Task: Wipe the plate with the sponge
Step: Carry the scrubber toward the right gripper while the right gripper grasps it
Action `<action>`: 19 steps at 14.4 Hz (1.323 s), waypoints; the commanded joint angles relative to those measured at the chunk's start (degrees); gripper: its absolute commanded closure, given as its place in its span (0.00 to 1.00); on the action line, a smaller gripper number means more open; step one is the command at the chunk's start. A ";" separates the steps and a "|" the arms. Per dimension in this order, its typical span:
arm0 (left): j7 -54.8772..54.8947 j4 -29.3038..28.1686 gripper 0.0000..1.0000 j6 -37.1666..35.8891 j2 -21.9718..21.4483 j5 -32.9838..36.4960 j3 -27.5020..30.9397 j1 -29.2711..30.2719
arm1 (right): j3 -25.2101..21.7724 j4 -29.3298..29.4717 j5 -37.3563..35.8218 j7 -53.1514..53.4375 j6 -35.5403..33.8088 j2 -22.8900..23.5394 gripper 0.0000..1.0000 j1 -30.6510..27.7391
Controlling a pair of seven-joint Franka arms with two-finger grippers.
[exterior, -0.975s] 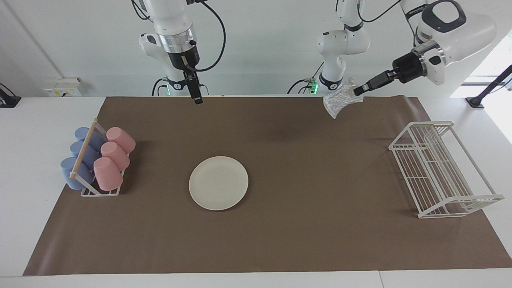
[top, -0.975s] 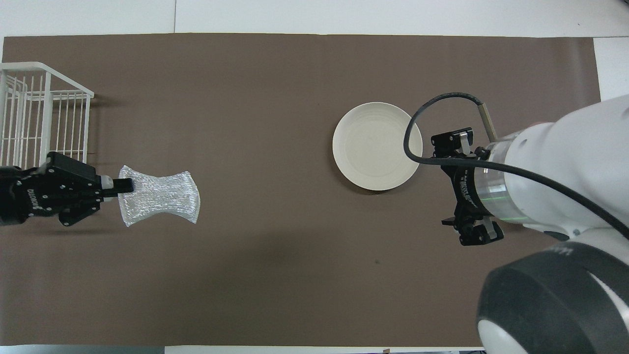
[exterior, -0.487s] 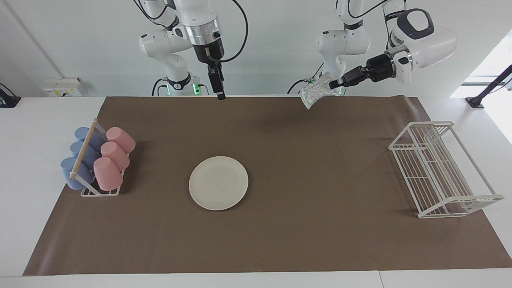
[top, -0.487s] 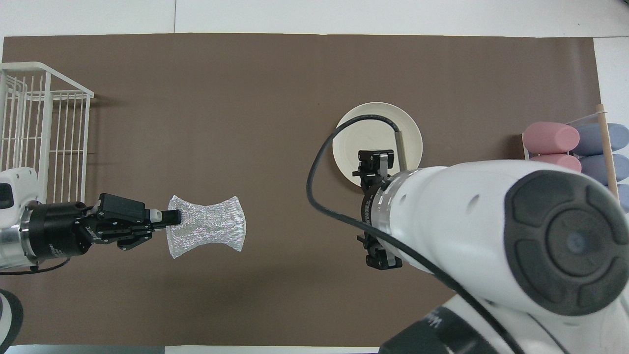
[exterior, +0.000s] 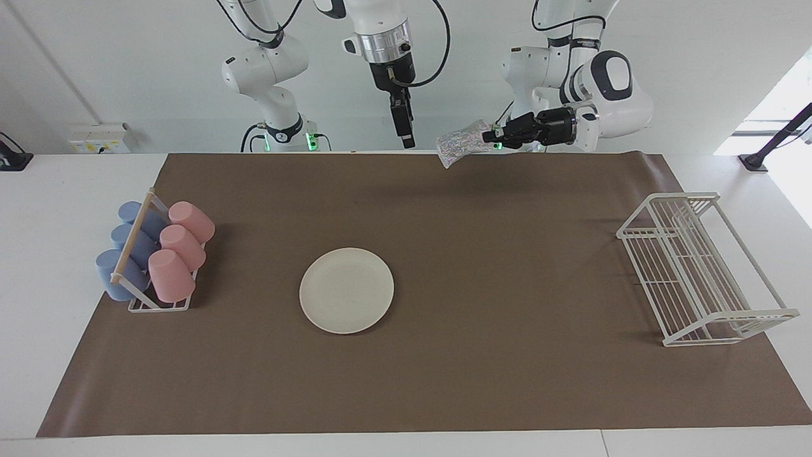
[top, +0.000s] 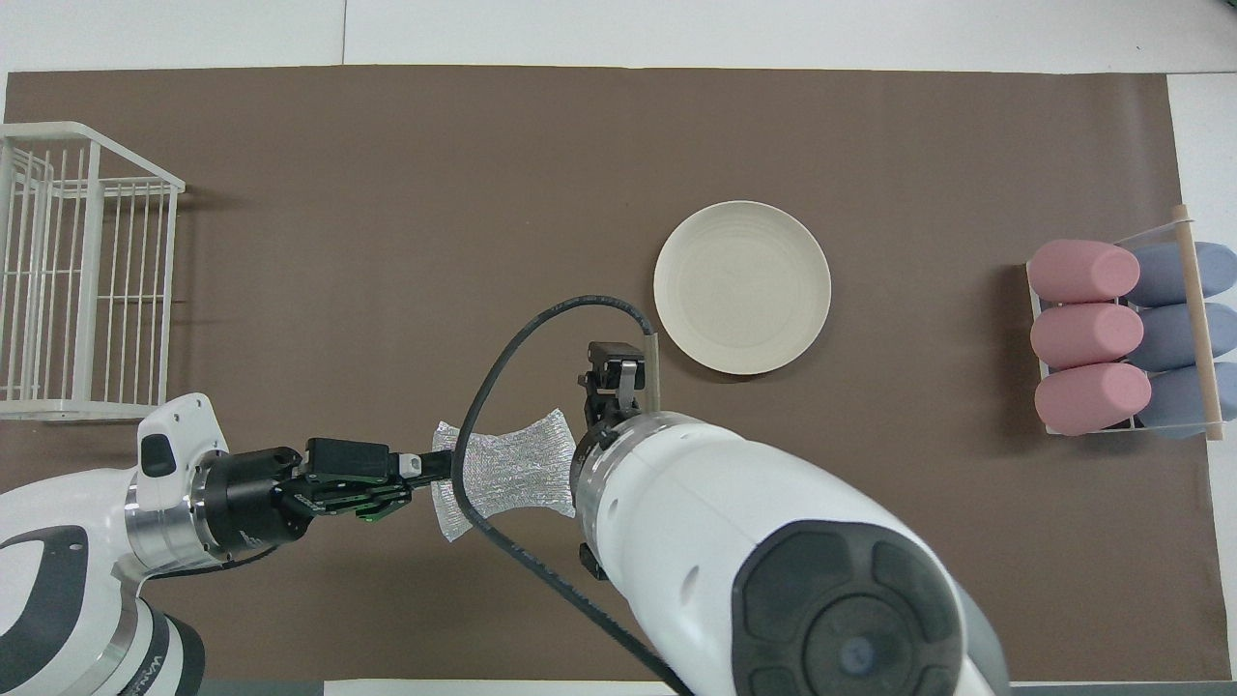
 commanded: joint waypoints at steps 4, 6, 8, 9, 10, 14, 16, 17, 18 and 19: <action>0.42 -2.18 1.00 4.04 -3.18 -2.80 0.72 -3.60 | 0.27 -3.71 0.61 1.42 2.40 -0.90 0.00 2.76; 0.42 -2.18 1.00 4.04 -3.27 -2.80 0.63 -3.60 | 0.36 -3.89 0.61 1.51 3.02 -0.81 0.00 2.76; 0.42 -2.18 1.00 3.86 -3.27 -2.72 0.72 -3.60 | 0.45 -4.06 0.96 1.77 4.33 -0.81 0.00 3.11; 0.50 -2.10 1.00 3.78 -3.27 -2.72 0.72 -3.51 | 0.36 -4.50 1.22 1.69 4.69 -0.90 0.00 3.63; 0.51 -2.10 1.00 3.60 -3.18 -2.72 0.72 -3.60 | 0.36 -4.94 1.22 1.51 5.04 -0.98 0.00 3.72; 0.59 -2.10 1.00 3.51 -3.27 -2.63 0.72 -3.51 | 0.36 -5.29 1.22 1.25 7.59 -0.19 0.17 4.87; 0.59 -2.10 1.00 3.25 -3.27 -2.45 0.80 -3.51 | 0.36 -5.29 1.22 0.20 7.50 -0.19 0.55 4.87; 0.59 -2.18 1.00 3.25 -3.27 -2.19 0.80 -3.51 | 0.36 -5.29 1.22 -0.50 7.50 -0.19 0.69 4.87; 0.59 -2.18 1.00 3.25 -3.27 -2.10 0.80 -3.51 | 0.36 -5.38 1.22 -0.77 7.59 -0.19 0.72 4.78; 0.59 -2.18 1.00 3.25 -3.27 -2.01 0.80 -3.43 | 0.36 -5.30 1.22 -1.38 7.68 -0.11 0.82 4.60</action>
